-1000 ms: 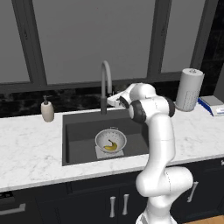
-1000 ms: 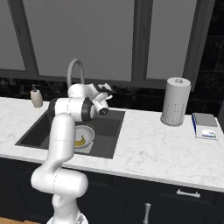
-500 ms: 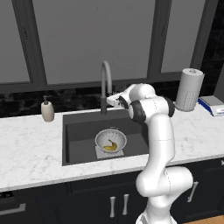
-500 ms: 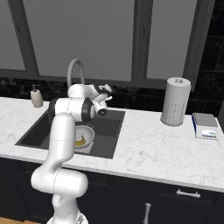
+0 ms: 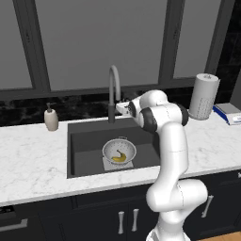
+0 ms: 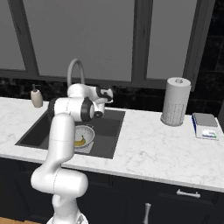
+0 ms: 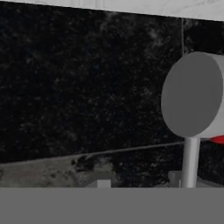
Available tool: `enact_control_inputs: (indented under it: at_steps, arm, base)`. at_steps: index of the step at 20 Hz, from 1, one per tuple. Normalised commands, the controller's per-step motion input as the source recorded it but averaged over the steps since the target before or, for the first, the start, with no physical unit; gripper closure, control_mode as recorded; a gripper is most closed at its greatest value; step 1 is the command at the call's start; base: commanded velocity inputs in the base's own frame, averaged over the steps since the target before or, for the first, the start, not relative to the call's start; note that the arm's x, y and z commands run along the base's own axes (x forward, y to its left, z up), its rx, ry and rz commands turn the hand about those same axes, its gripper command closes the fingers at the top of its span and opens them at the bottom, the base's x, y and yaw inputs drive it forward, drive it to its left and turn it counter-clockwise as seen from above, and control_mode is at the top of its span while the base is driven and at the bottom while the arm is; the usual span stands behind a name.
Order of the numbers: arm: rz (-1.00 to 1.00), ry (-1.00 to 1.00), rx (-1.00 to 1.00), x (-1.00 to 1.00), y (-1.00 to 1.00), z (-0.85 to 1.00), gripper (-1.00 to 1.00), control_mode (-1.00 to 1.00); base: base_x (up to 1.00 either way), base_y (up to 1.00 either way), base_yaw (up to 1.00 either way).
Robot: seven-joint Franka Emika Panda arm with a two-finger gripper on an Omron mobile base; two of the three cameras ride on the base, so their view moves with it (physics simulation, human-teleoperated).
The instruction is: Put the colander in the sink, put the banana in the colander, and turn on the sink faucet and pour water over the colander.
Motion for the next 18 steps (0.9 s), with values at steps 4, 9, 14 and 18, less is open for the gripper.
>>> enact_control_inputs:
  at_steps: [4,9,14,18]
  arm:
    - [-0.28,0.06,0.00,0.18,-1.00,-0.15,1.00,-1.00]
    - [-0.17,0.08,0.01,0.20,-1.00,-0.05,1.00,-1.00]
    - [-0.03,0.06,0.09,0.01,-1.00,0.00,1.00,-1.00]
    - [0.00,0.02,0.25,-0.11,-0.99,0.45,1.00,-1.00]
  base:
    - [0.00,0.00,0.00]
    - [0.00,0.00,0.00]
    - [0.00,0.00,0.00]
    - [0.00,0.00,0.00]
